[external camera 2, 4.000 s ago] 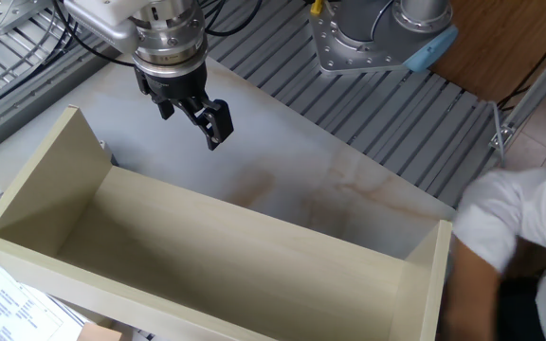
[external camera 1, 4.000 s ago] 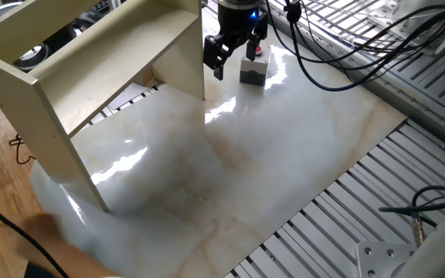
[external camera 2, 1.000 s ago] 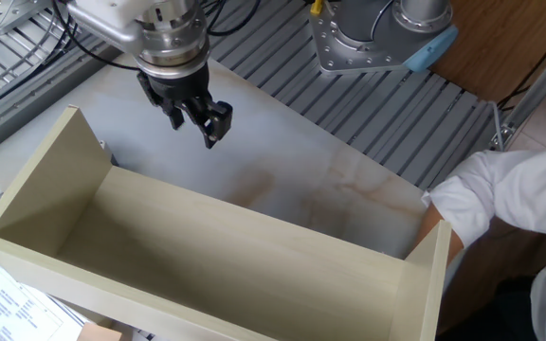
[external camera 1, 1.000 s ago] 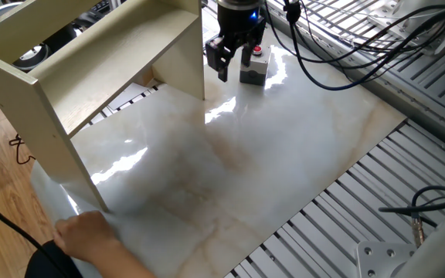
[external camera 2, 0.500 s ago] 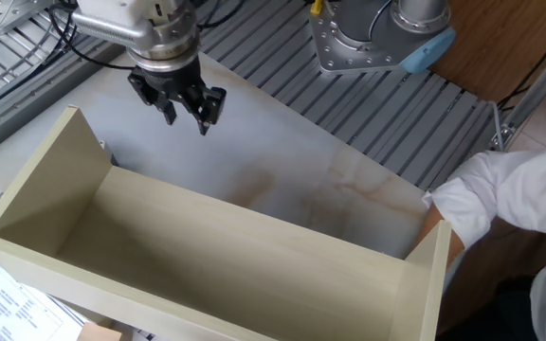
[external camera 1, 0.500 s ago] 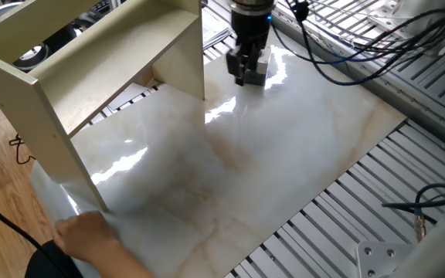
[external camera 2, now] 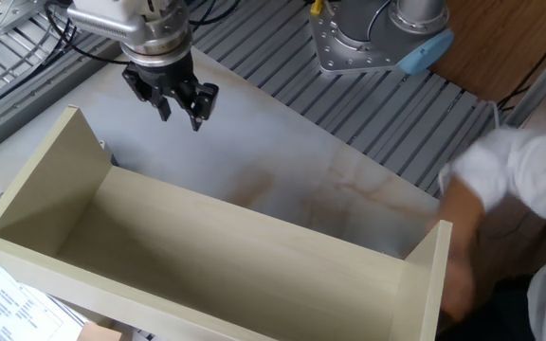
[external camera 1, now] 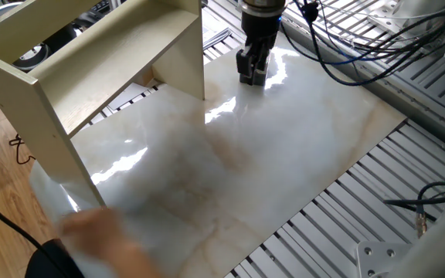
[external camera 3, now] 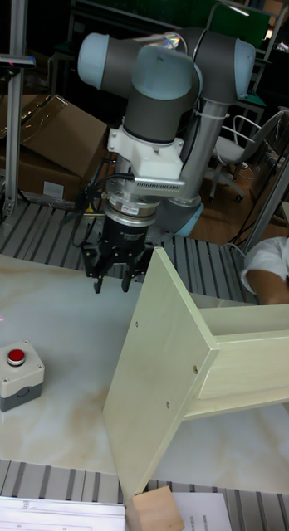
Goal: Put the object on the shelf
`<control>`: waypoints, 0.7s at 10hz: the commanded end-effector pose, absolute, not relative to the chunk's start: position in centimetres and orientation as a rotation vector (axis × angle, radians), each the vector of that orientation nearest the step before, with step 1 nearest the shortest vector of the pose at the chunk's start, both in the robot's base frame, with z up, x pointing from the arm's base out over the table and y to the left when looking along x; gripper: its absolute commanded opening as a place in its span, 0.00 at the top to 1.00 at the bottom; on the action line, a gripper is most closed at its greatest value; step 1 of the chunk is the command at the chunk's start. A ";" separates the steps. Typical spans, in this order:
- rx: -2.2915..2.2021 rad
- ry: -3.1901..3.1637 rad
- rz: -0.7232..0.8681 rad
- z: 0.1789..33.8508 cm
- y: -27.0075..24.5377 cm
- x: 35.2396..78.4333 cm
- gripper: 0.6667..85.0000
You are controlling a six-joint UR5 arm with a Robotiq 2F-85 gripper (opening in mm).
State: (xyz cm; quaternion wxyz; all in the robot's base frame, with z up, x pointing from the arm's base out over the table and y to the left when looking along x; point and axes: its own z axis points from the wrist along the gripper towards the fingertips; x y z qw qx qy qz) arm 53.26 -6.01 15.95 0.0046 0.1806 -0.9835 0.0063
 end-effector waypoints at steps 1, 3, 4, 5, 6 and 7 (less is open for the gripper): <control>0.704 -3.052 0.034 14.6 -9.5 55.1 0.38; 0.585 -3.071 -0.044 14.5 -6.9 54.3 0.33; 0.602 -3.095 -0.007 14.5 -7.3 55.1 0.25; 0.619 -3.113 0.027 14.5 -7.8 55.7 0.16; 0.638 -3.117 0.048 14.5 -8.1 56.0 0.13; 0.703 -3.108 0.034 14.3 -8.4 56.7 0.09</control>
